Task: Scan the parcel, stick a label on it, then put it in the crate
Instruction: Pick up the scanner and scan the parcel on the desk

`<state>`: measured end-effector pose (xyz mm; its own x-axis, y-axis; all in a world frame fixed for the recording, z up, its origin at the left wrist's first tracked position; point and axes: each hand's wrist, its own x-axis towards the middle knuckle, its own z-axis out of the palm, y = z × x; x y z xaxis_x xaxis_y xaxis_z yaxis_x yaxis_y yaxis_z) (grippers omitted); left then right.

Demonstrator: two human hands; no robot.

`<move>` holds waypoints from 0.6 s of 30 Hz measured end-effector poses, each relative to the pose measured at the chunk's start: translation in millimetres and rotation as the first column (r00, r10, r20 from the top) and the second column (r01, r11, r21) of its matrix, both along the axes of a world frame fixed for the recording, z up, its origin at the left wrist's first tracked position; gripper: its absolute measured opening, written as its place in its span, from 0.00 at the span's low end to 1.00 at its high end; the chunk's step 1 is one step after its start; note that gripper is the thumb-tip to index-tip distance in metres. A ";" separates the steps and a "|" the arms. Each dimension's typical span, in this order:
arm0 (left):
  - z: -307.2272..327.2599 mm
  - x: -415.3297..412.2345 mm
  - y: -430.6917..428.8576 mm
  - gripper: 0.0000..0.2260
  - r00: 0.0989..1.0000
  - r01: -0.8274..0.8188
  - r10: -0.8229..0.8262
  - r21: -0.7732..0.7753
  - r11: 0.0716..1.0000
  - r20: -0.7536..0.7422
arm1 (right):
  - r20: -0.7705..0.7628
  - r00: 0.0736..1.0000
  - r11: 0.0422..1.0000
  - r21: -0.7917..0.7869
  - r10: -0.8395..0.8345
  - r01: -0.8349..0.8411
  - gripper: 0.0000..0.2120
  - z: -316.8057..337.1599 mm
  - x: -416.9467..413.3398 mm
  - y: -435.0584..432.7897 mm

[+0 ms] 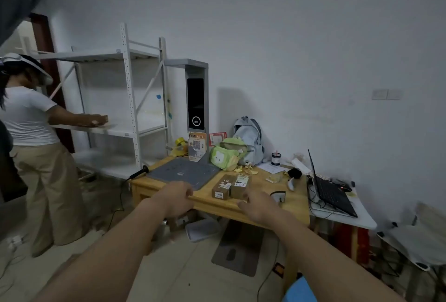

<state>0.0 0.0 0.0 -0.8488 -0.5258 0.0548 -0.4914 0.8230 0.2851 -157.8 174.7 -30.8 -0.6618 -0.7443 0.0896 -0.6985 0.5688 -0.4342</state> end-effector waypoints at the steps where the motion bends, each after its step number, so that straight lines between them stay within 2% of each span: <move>1: -0.2 -0.7 -1.9 0.15 1.000 -0.007 0.007 0.009 1.000 0.010 | 0.005 1.000 1.000 0.008 -0.007 0.007 0.21 0.7 -0.5 -2.9; 11: -4.1 -41.4 -42.1 0.17 0.999 0.013 -0.012 0.025 1.000 -0.036 | 0.042 0.999 0.998 -0.054 -0.033 0.035 0.15 5.3 -36.8 -39.9; 18: 1.1 -82.5 -84.8 0.13 0.998 0.026 -0.025 0.022 0.999 -0.059 | 0.074 0.996 0.995 -0.075 -0.058 0.064 0.16 9.6 -82.2 -77.6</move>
